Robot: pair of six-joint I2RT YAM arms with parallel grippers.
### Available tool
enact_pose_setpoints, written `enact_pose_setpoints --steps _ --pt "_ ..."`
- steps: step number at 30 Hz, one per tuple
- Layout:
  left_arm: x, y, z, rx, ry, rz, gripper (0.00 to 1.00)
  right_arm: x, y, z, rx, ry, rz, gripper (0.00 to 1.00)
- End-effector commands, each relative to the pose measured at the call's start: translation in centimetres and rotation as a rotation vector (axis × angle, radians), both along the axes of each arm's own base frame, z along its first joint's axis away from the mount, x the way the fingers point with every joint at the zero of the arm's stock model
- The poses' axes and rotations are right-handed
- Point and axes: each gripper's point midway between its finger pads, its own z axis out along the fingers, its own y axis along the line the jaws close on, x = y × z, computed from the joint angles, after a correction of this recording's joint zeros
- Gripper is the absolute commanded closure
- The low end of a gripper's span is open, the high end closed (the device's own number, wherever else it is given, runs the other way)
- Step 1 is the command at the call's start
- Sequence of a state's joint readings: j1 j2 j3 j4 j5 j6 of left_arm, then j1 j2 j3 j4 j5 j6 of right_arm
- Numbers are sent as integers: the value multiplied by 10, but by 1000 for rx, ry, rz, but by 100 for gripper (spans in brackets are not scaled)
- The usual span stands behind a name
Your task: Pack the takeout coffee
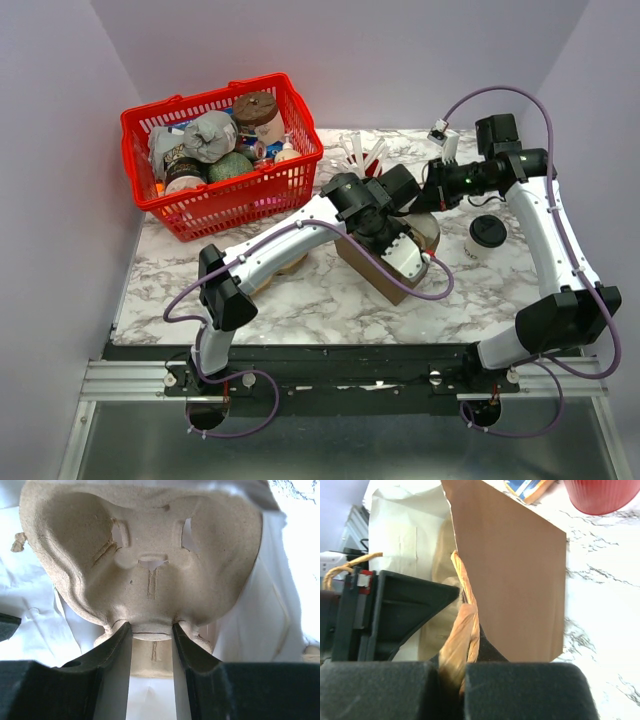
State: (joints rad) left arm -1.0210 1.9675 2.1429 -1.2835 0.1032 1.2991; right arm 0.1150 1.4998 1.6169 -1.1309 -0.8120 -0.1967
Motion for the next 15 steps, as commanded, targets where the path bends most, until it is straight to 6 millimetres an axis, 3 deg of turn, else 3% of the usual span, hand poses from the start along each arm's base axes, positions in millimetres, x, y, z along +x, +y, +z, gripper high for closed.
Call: enact_pose_setpoints --steps 1,7,15 --pt "1 9 -3 78 -35 -43 100 -1 -5 2 -57 -24 -20 100" --pt "11 -2 -20 77 -67 -48 100 -9 3 2 -46 -15 5 100" --pt "9 -12 -33 84 -54 -79 100 -12 6 1 -36 -6 14 100"
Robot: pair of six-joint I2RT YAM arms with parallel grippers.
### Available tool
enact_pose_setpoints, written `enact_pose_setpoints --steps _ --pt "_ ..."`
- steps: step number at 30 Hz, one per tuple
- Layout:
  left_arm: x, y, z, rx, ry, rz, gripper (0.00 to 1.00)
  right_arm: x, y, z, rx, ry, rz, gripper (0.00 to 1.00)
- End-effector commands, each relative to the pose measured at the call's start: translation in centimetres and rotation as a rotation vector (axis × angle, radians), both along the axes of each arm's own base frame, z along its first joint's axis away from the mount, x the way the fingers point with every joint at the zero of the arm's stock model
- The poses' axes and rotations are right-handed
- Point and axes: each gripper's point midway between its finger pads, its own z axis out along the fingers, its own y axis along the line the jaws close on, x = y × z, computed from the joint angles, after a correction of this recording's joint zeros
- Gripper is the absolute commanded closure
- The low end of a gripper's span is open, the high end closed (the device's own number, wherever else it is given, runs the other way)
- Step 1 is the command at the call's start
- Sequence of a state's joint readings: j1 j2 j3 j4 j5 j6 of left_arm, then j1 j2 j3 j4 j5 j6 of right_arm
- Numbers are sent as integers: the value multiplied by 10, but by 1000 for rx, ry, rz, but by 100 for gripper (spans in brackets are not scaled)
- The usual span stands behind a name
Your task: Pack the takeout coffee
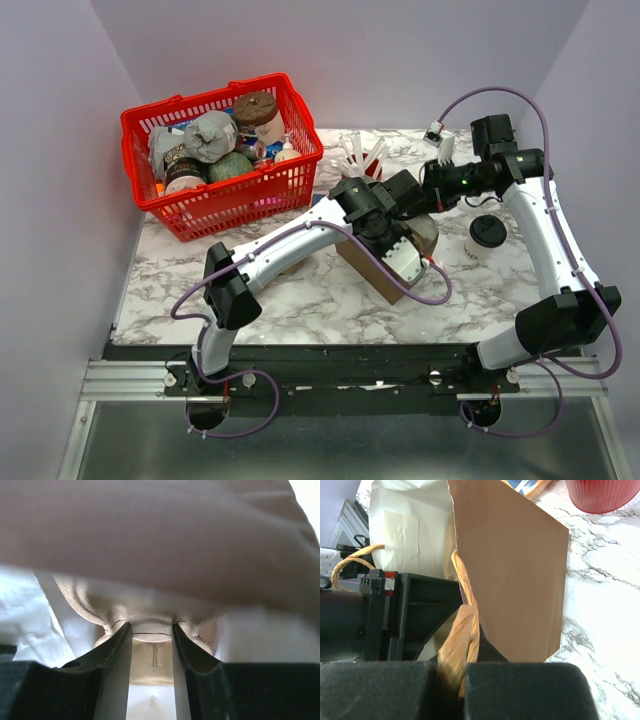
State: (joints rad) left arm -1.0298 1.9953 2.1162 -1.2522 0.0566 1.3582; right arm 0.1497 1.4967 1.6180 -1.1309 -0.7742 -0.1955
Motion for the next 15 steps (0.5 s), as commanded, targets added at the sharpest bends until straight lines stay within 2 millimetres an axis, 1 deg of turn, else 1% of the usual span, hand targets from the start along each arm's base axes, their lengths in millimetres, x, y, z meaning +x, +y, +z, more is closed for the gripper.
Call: enact_pose_setpoints --steps 1,5,6,8,11,15 --pt "-1 -6 -20 45 -2 -50 100 -10 1 3 -5 6 3 99" --pt "-3 -3 -32 78 12 -77 99 -12 3 2 -5 5 13 100" --pt "-3 -2 -34 85 18 -79 94 -13 3 3 -4 5 15 100" --pt "-9 1 -38 106 41 -99 91 -13 4 4 -3 0 18 99" --pt "-13 3 -38 113 59 -112 86 -13 4 5 -4 -6 20 100" --pt "-19 4 -38 117 92 -116 87 -14 4 3 -6 0 20 99"
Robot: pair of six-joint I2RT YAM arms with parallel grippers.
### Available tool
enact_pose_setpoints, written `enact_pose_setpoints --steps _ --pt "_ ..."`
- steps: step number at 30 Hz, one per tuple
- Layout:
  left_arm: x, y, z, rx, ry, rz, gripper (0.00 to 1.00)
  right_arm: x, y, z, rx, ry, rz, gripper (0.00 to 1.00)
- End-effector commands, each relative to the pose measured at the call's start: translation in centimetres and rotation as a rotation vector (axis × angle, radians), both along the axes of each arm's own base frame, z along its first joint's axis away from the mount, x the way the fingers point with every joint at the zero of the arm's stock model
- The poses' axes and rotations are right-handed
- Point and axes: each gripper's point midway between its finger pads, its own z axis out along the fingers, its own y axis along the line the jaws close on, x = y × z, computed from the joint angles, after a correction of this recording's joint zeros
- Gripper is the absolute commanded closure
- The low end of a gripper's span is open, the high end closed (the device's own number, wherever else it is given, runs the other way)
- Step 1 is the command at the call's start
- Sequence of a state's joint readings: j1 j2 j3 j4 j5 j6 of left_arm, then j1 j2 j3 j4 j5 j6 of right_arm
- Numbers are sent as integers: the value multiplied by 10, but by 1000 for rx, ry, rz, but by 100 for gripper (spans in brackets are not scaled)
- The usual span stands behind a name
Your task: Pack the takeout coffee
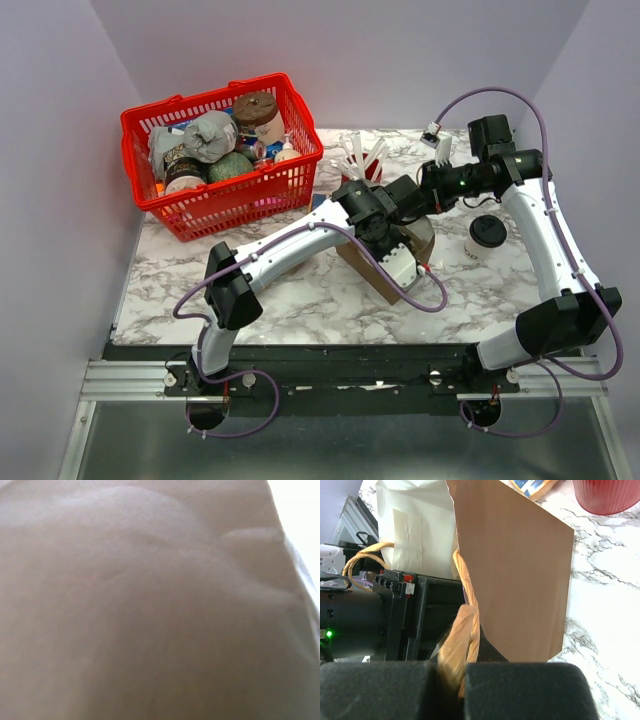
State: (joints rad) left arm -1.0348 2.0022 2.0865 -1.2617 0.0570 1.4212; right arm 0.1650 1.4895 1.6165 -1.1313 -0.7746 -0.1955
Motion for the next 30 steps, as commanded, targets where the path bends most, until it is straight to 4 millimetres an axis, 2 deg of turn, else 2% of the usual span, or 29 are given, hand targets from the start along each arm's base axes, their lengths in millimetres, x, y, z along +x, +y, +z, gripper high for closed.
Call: enact_pose_setpoints --steps 1,9,14,19,23,25,26,27,30 --pt "-16 3 -24 71 98 -44 87 -9 -1 1 -8 3 5 100" --pt "-27 6 -27 68 162 -5 95 -6 -4 5 -35 -64 28 99" --pt "-33 0 -34 48 202 6 96 -1 -5 7 -49 -87 31 100" --pt "-24 -10 -39 15 181 33 95 -3 -1 9 -50 -91 42 99" --pt "-16 -8 -47 35 139 50 95 -6 0 8 -49 -90 49 99" --pt "-15 -6 -49 45 136 49 86 -7 1 7 -45 -82 52 99" --pt "-15 -5 -50 48 138 51 77 -7 1 7 -44 -83 51 99" --pt "-15 -6 -50 48 137 51 60 -7 1 8 -43 -85 53 99" --pt "-12 -7 -43 27 126 68 43 -6 1 9 -45 -86 48 99"
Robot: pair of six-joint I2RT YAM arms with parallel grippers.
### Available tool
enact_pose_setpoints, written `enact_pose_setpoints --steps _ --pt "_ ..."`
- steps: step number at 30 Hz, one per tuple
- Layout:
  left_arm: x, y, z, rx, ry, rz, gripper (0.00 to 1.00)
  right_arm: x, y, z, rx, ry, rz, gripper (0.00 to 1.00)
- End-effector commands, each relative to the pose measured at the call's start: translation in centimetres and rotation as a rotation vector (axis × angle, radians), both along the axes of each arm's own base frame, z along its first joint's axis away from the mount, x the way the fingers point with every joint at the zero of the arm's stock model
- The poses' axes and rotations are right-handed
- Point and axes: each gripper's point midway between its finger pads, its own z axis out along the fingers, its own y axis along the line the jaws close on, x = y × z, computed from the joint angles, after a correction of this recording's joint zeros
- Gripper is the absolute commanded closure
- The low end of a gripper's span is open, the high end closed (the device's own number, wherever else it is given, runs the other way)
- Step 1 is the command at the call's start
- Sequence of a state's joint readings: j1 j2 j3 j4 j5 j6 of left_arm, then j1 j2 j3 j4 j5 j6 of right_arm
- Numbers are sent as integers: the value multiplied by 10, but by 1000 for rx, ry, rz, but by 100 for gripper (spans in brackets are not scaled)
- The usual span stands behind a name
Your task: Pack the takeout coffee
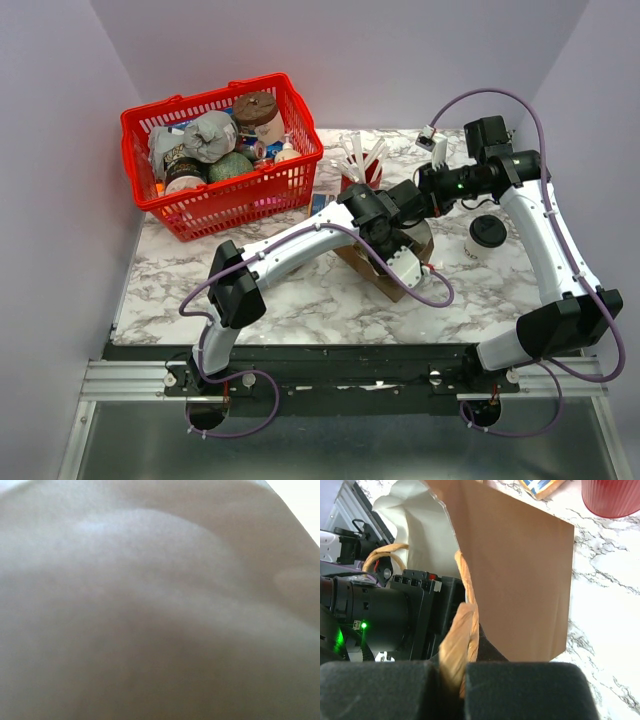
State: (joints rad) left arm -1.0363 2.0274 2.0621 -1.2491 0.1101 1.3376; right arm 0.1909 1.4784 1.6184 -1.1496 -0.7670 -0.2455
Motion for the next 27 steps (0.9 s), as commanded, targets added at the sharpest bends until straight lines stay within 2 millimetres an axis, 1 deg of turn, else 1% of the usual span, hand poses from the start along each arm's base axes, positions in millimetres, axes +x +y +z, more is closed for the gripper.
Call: enact_pose_setpoints --steps 1,3,6,10,11,13,14,16,17,19,20,21,22,23,24,25,26,27 --pt "0 -6 -18 12 28 14 40 2 -4 8 -28 -54 -8 99" --pt "3 -9 -10 -17 18 36 34 4 -6 5 -42 -53 -19 99" --pt "4 -16 5 -74 24 61 30 6 -9 4 -60 -55 -35 100" --pt "0 -17 20 -133 59 95 26 11 -12 4 -85 -66 -55 99" --pt "-2 -18 28 -161 72 99 21 12 -13 4 -87 -70 -56 100" --pt "-6 -19 42 -210 97 131 20 13 -14 5 -90 -80 -56 100" --pt "-11 -22 59 -265 109 132 20 13 -14 5 -91 -83 -52 99" --pt "-11 -29 80 -360 134 190 19 12 -15 2 -100 -94 -37 99" --pt "-13 -28 99 -421 135 207 16 10 -16 1 -104 -96 -34 100" --pt "-17 -35 123 -531 172 220 14 10 -18 -2 -117 -104 -29 99" --pt "-25 -29 138 -583 216 267 14 10 -18 -1 -120 -109 -26 99" --pt "-29 -28 146 -622 249 283 14 9 -19 -1 -124 -117 -25 99" --pt "-27 -32 165 -716 288 279 14 9 -19 1 -127 -132 -20 99" --pt "-35 -23 169 -754 376 366 14 8 -20 4 -127 -144 -18 99" --pt "-36 -20 176 -796 414 388 13 7 -19 5 -128 -152 -11 99" --pt "-33 -20 190 -871 459 382 13 6 -19 5 -132 -158 -3 99" --pt "-37 -11 192 -898 493 402 13 6 -20 4 -141 -168 1 99" --pt "-40 -7 197 -928 561 465 13 4 -19 6 -143 -179 8 100"
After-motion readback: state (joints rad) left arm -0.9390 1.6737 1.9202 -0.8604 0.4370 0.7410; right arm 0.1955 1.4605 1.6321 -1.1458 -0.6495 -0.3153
